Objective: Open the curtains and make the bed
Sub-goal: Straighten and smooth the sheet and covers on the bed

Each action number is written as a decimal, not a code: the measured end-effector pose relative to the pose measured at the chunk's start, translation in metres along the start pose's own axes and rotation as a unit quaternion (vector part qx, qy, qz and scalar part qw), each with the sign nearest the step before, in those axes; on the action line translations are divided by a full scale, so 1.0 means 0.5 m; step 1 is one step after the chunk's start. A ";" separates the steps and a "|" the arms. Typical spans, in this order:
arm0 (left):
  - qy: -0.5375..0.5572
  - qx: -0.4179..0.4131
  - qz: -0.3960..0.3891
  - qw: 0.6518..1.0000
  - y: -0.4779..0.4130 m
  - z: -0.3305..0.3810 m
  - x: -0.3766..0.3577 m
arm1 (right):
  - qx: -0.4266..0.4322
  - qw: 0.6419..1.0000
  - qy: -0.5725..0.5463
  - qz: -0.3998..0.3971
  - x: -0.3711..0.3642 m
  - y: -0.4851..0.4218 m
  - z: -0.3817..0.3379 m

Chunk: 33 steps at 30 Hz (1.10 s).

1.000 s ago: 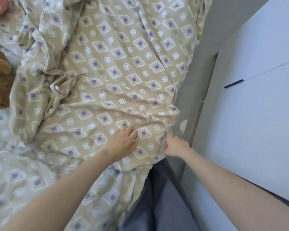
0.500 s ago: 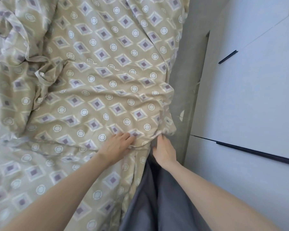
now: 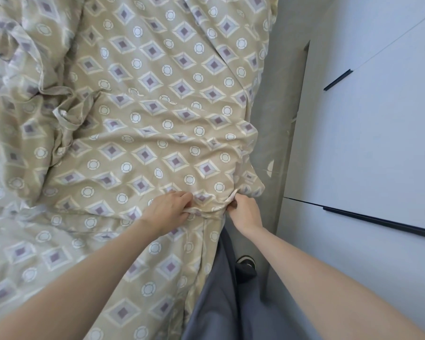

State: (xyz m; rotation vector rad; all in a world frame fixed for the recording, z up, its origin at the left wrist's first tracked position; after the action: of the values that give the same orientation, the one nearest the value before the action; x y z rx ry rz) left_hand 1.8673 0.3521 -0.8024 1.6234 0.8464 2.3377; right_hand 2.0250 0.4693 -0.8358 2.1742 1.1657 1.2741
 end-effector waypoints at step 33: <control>-0.083 -0.127 -0.194 0.969 0.039 0.045 -0.050 | 0.154 0.847 0.448 -0.241 -0.046 0.058 0.039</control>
State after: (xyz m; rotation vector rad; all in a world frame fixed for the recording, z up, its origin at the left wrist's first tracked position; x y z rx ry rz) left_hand 1.9006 0.3330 -0.8066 1.3799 0.7178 1.9221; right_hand 2.0491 0.4355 -0.8398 1.2232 2.2119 1.9999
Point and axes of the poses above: each hand's wrist, its own y-axis away from the middle knuckle, its own x-axis out of the back of the hand, z = x × y, the point moved 3 cm from there along -y, towards the middle knuckle, and after that the axes turned 11 degrees about -y, right-handed, at the moved point
